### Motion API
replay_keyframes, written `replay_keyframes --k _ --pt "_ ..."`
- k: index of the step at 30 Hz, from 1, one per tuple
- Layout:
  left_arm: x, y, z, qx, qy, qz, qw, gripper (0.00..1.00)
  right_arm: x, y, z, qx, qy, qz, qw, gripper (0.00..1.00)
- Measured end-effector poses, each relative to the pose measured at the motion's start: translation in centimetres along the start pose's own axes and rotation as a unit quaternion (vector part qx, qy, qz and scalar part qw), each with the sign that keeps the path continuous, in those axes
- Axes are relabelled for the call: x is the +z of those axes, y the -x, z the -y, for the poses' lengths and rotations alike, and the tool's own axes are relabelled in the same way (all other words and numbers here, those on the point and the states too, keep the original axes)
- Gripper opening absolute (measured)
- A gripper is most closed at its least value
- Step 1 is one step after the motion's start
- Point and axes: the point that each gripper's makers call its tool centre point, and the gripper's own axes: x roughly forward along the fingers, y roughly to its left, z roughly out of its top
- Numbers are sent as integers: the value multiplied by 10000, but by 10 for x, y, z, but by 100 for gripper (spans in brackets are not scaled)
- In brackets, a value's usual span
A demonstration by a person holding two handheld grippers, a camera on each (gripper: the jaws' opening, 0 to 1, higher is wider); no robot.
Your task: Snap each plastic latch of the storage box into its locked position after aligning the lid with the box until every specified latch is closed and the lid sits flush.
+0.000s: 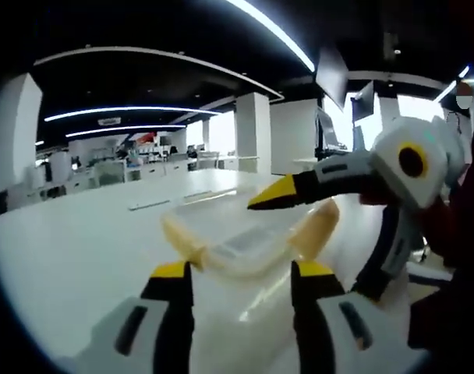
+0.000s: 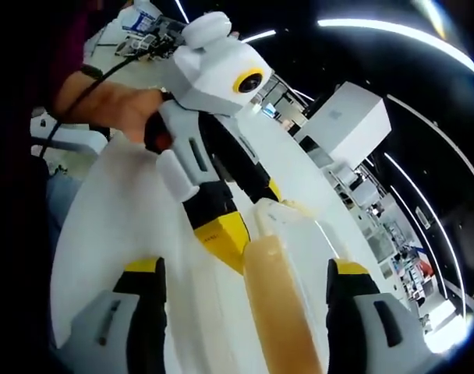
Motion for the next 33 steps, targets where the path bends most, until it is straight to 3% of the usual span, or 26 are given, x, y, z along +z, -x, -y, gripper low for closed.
replay_keyframes --k 8,22,28,33 --pt "-4 -1 -2 -30 -143 -105 9998 49 0 0 -1 -15 -19 10 10000 86" --pt "-11 3 -9 -104 -785 -186 9967 49 -1 0 -2 -2 -9 5 10000 87" --pt "-5 19 -21 -41 -886 -113 9960 64 -1 0 -2 10 2 40 10000 87" --pt "11 31 -18 -259 -1085 214 9935 73 0 1 -3 19 -17 117 9999 88"
